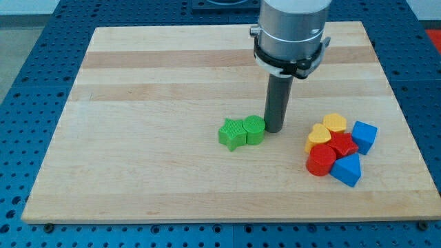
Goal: Separate the yellow heart and yellow hexagon
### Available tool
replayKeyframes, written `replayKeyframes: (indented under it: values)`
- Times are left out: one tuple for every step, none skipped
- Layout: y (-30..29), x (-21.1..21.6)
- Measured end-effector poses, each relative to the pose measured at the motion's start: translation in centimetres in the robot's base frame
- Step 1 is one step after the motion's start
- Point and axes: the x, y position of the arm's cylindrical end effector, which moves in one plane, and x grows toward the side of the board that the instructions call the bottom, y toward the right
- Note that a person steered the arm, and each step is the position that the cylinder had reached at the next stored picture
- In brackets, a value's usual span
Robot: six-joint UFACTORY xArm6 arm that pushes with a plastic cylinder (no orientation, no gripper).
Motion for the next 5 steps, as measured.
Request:
replayKeyframes:
  values:
    - [1.1, 3.8]
    - [2.4, 6.0]
    - [4.4, 7.0]
    - [5.2, 6.8]
    - [6.5, 4.8]
